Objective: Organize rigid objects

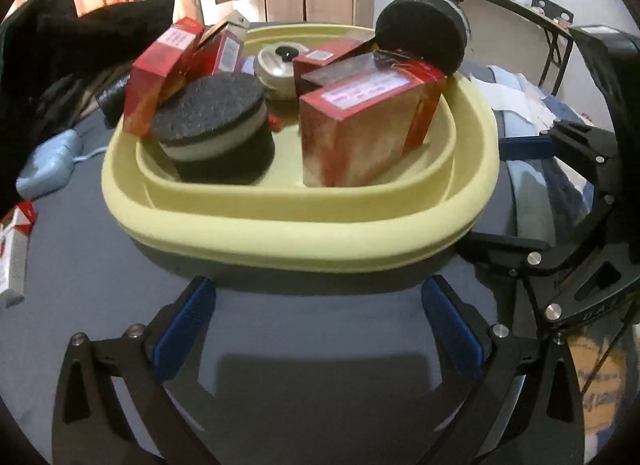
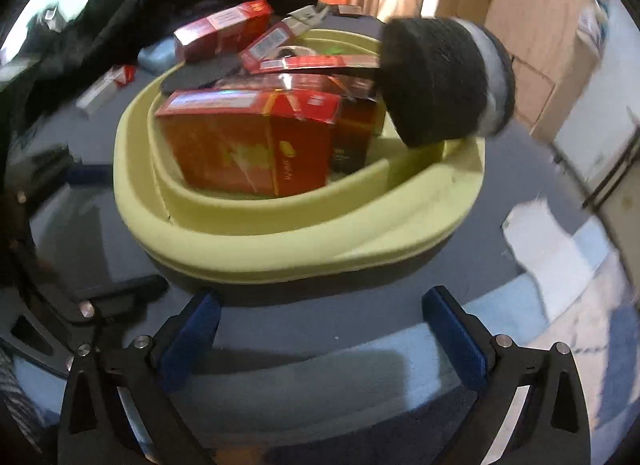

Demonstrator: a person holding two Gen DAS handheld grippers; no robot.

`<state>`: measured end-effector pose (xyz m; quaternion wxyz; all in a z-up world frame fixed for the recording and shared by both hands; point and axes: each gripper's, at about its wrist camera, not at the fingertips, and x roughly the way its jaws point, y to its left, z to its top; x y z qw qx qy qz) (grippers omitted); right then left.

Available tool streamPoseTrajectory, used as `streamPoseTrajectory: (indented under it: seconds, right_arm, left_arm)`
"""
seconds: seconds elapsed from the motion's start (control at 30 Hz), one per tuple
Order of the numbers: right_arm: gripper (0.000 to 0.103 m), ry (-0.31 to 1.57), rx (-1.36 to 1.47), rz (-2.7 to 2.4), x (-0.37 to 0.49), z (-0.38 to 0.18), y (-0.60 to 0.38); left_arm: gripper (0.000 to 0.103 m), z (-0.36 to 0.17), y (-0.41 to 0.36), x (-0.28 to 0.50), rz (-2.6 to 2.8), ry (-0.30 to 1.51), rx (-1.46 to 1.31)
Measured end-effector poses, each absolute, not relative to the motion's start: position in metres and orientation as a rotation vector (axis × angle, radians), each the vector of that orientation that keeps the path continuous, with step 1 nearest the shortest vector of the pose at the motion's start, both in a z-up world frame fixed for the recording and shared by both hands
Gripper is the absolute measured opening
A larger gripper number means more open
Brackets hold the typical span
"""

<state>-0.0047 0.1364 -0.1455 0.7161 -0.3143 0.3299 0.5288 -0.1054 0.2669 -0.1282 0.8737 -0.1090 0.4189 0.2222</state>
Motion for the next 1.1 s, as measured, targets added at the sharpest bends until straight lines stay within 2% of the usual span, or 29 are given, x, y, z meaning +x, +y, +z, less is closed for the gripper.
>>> streamPoseTrajectory:
  seconds: [1.1]
  right_arm:
    - [0.103, 0.726, -0.694, 1.178, 0.005, -0.133, 0.127]
  left_arm:
    - [0.103, -0.126, 0.27, -0.108, 0.456, 0.872, -0.245]
